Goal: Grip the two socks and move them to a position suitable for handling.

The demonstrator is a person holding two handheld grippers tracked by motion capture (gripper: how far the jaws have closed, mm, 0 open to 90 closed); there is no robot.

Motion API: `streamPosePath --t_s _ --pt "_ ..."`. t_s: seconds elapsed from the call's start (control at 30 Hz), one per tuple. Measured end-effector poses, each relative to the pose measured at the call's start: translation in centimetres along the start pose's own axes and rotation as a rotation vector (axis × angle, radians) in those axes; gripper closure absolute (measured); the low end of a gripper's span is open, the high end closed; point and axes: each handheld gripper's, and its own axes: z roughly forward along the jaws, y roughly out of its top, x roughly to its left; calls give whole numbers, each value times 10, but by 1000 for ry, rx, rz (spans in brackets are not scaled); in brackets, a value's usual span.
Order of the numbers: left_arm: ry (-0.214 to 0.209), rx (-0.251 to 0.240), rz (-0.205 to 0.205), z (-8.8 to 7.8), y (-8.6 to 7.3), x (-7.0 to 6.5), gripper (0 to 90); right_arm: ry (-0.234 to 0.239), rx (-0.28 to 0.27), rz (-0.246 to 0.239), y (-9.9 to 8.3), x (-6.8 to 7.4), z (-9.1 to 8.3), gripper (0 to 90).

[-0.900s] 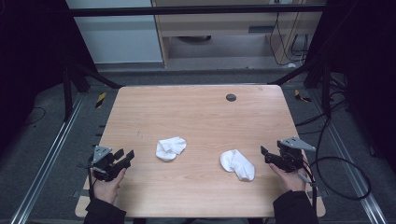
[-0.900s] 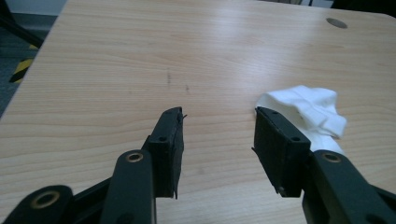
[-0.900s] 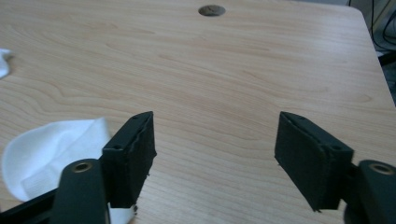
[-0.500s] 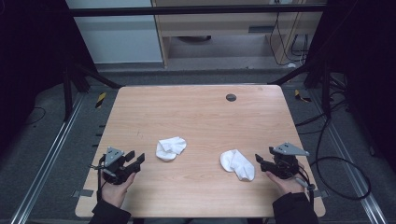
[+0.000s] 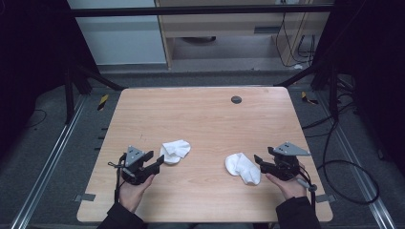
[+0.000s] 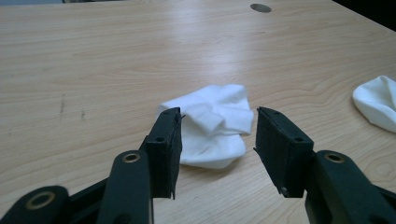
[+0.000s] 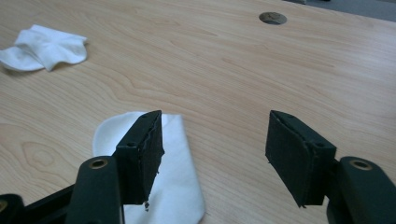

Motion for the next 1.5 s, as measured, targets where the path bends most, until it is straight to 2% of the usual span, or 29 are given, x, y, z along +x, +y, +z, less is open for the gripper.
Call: streamPosePath --t_s 0.03,0.1,0.13,0.33,0.6,0.73,0.83,1.17,1.5 --pt "-8 -1 14 3 3 -6 498 4 0 -9 1 1 0 378" --pt "-11 -1 21 5 4 -9 496 8 6 -17 3 2 0 383" --pt "-19 0 33 10 7 -16 494 12 7 -24 3 2 0 389" --pt "-41 3 78 24 13 -39 486 21 16 -28 4 3 -1 416" --pt "-72 9 108 40 16 -63 492 31 22 -39 0 3 -1 449" --pt "-84 14 123 45 17 -70 504 33 25 -36 -1 3 -1 457" --pt "-91 18 128 49 17 -77 510 36 42 -58 -5 4 0 473" --pt "-113 40 160 60 15 -94 526 48 82 -85 -14 10 6 500" --pt "-144 50 156 71 11 -106 553 65 96 -96 -19 14 7 529"
